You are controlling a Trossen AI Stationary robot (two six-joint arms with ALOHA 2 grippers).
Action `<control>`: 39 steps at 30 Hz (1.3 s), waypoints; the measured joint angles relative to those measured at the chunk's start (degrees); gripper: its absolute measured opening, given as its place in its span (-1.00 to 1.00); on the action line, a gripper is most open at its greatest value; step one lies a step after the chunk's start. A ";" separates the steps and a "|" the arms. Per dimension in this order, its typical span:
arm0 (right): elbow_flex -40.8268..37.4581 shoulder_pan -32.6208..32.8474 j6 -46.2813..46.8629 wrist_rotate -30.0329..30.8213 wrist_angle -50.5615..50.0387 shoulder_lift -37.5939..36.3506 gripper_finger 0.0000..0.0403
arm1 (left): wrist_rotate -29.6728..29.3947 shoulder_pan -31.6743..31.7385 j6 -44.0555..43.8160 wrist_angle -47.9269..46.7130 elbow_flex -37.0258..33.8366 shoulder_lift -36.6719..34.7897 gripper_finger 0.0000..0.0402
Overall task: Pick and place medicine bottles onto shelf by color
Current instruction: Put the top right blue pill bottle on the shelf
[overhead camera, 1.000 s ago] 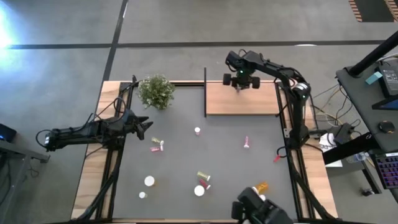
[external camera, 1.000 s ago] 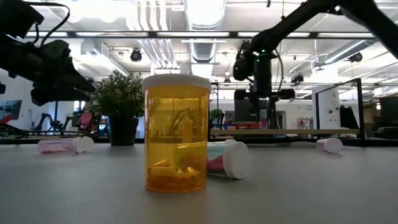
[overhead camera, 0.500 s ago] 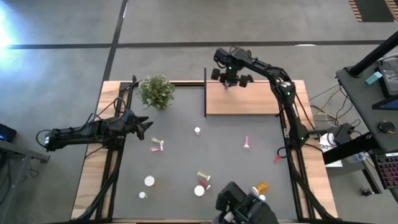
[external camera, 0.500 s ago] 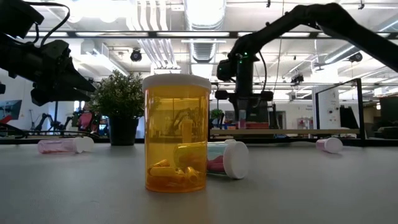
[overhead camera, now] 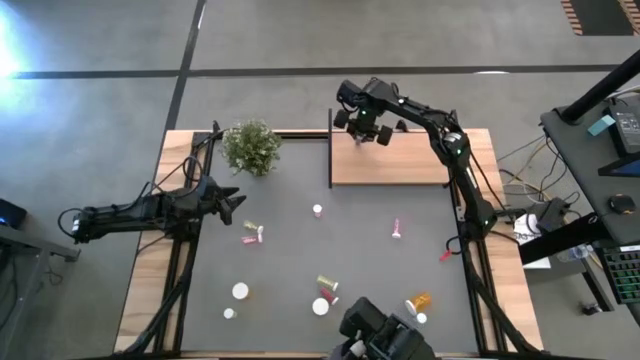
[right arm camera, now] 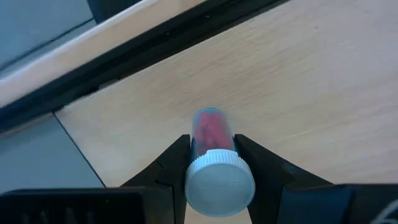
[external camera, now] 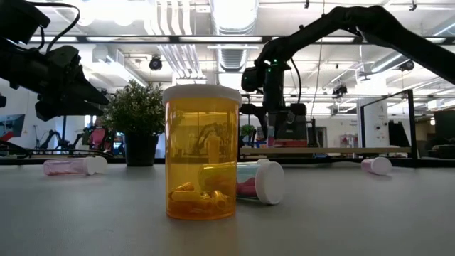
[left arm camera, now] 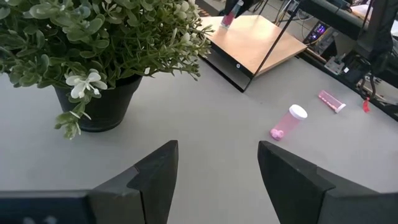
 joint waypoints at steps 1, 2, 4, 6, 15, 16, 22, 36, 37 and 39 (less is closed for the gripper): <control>-0.07 0.00 1.17 0.03 -0.04 0.00 -0.46 | 0.01 0.00 0.00 0.00 0.00 0.00 0.02; -0.11 0.00 2.27 0.00 -0.19 0.00 -0.46 | 0.02 0.00 0.00 -0.02 0.00 -0.02 0.02; -0.16 0.11 3.97 0.03 -0.31 0.00 -0.46 | 0.00 0.00 0.00 0.00 0.00 -0.01 0.02; -0.24 0.32 5.98 0.05 -0.34 0.00 -0.46 | 0.00 -0.01 0.00 -0.01 0.01 0.01 0.02; -0.40 0.74 13.30 1.42 2.16 0.00 -0.46 | 0.00 0.00 0.00 0.00 0.01 0.01 0.02; -0.40 0.76 14.55 1.40 2.22 0.00 -0.46 | 0.00 0.00 0.00 -0.02 0.01 0.01 0.02; -0.97 1.24 23.02 1.34 2.06 -0.04 -0.46 | 0.00 -0.02 0.00 0.00 0.00 0.01 0.02; -1.53 1.62 29.30 1.36 2.05 -0.11 -0.39 | 0.01 -0.02 0.00 -0.01 0.02 -0.01 0.02; -1.59 1.62 29.43 1.36 1.98 -0.09 -0.36 | 0.00 -0.01 0.00 0.00 0.01 0.01 0.02; -1.62 1.62 29.35 1.36 2.00 -0.07 -0.27 | 0.00 0.00 0.00 -0.01 0.01 -0.01 0.02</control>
